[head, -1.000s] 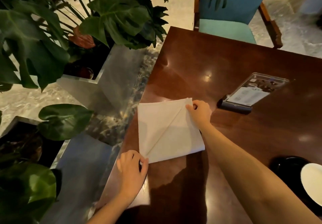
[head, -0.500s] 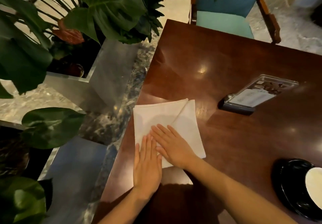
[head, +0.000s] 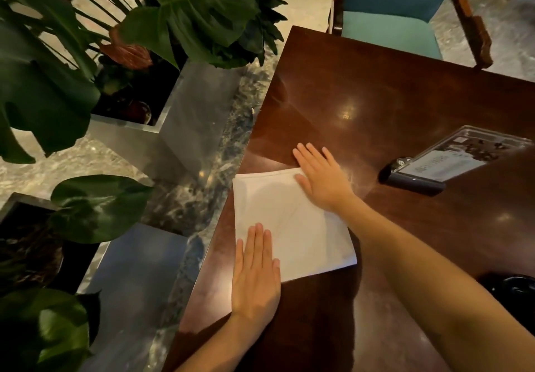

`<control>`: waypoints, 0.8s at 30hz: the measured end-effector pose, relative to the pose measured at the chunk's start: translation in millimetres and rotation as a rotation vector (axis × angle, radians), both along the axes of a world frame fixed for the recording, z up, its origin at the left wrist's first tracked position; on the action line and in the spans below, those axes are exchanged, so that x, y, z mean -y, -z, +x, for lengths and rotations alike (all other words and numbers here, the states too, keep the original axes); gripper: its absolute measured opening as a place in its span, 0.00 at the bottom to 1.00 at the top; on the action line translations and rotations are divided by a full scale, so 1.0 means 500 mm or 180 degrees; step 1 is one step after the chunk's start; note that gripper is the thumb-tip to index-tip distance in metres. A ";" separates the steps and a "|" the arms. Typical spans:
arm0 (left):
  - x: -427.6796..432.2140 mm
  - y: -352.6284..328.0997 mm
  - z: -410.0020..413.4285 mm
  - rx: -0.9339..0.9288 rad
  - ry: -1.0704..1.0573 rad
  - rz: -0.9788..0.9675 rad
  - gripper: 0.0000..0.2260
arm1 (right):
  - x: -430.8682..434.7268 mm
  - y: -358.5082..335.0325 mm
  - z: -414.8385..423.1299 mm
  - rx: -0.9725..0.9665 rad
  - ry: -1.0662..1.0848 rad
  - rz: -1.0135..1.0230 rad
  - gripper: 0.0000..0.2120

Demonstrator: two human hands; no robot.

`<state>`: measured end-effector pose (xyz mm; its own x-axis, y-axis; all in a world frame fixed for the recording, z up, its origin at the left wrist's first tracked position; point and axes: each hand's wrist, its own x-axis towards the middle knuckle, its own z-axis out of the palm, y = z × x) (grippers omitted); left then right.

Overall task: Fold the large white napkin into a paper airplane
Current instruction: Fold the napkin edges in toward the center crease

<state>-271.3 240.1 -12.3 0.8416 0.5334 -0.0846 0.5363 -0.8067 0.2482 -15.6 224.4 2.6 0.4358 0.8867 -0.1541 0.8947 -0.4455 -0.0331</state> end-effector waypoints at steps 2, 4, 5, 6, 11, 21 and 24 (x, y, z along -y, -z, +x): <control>-0.001 0.000 0.002 -0.0025 -0.0018 -0.0013 0.24 | -0.002 0.001 0.030 0.0120 0.0337 -0.0086 0.28; -0.002 -0.002 0.003 0.0029 -0.0046 -0.0059 0.24 | 0.004 -0.018 0.036 0.0144 0.0702 -0.0013 0.28; -0.002 -0.004 0.003 0.0061 -0.0049 -0.0082 0.25 | 0.011 -0.032 0.021 0.0094 0.0771 0.0127 0.28; -0.001 -0.006 0.002 0.0088 -0.0057 -0.0085 0.25 | 0.019 -0.044 -0.008 -0.0006 0.0723 0.0313 0.27; 0.000 -0.003 0.001 0.0101 -0.0037 -0.0037 0.23 | 0.098 -0.026 -0.271 -0.0612 -0.0044 0.0500 0.27; -0.001 -0.003 -0.001 -0.0137 -0.0029 0.0000 0.27 | 0.167 0.005 -0.175 -0.0287 0.0527 0.0026 0.28; -0.006 -0.009 -0.002 -0.0260 0.0062 0.0021 0.27 | 0.188 -0.006 -0.116 -0.0247 0.0771 -0.0066 0.29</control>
